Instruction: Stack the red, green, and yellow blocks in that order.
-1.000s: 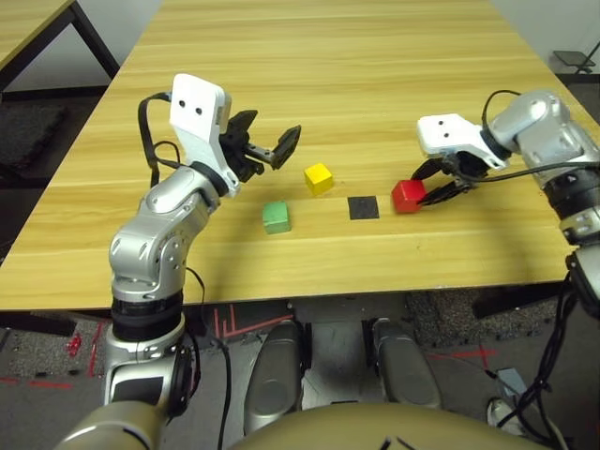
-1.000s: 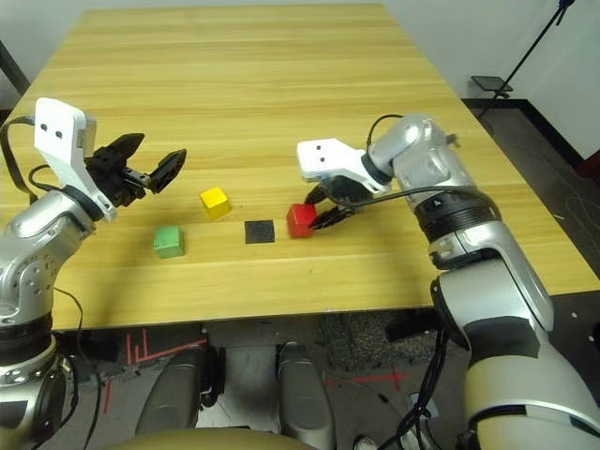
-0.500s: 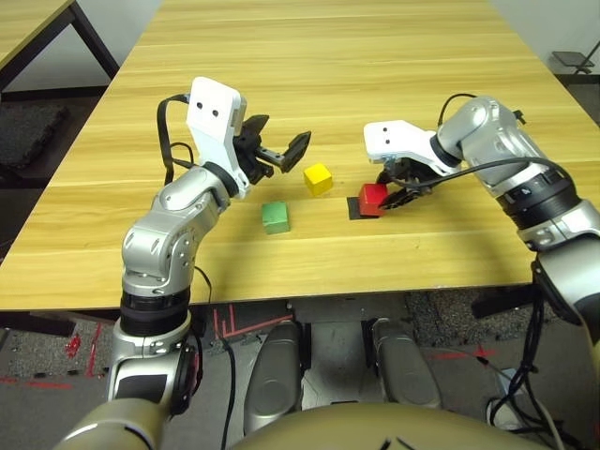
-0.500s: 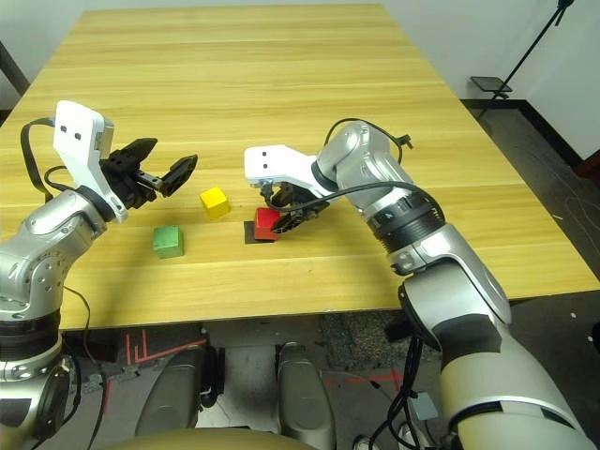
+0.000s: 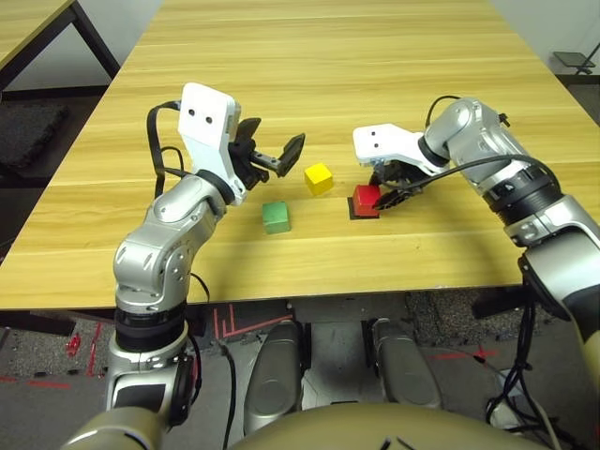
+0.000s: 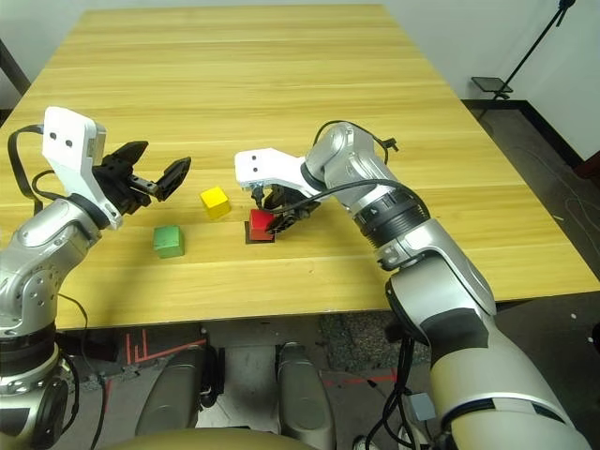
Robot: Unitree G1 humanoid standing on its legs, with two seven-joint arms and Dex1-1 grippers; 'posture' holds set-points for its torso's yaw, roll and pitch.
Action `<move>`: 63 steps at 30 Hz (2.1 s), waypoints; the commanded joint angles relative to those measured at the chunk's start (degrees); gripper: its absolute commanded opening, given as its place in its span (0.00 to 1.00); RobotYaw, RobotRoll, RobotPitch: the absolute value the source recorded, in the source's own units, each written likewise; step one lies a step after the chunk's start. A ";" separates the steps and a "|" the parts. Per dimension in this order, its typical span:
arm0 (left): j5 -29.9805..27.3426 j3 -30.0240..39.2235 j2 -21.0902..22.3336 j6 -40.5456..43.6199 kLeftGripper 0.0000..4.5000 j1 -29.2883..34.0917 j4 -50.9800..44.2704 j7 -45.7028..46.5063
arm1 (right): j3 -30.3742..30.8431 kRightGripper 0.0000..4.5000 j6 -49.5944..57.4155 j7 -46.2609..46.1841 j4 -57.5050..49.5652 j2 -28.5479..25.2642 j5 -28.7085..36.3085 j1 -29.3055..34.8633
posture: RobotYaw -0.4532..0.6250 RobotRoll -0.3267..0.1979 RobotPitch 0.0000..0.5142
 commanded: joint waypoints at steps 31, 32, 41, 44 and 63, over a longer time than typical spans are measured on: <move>3.87 -16.00 30.86 -7.22 1.00 -3.05 13.64 -45.32 | -29.19 1.00 6.76 -6.52 -1.65 -20.61 18.77 14.23 | 0.62 0.39 0.19; 4.84 -16.64 30.40 -8.72 1.00 -3.42 15.02 -45.79 | -29.31 1.00 7.27 -6.91 -2.33 -20.75 19.11 14.62 | 0.62 0.40 0.19; 13.67 -22.17 27.85 -19.93 1.00 -6.94 25.51 -50.04 | -30.27 1.00 11.35 -9.53 -7.56 -20.91 21.96 17.12 | 0.59 0.41 0.19; 15.04 -22.83 26.73 -20.94 1.00 -7.00 27.31 -50.83 | -30.50 1.00 12.33 -10.23 -8.86 -21.06 22.75 17.79 | 0.58 0.41 0.19; 9.97 -22.78 20.89 -3.91 0.46 -20.49 17.84 -53.47 | -31.19 1.00 12.84 -13.52 -10.90 -22.18 26.12 20.25 | 0.56 0.44 0.17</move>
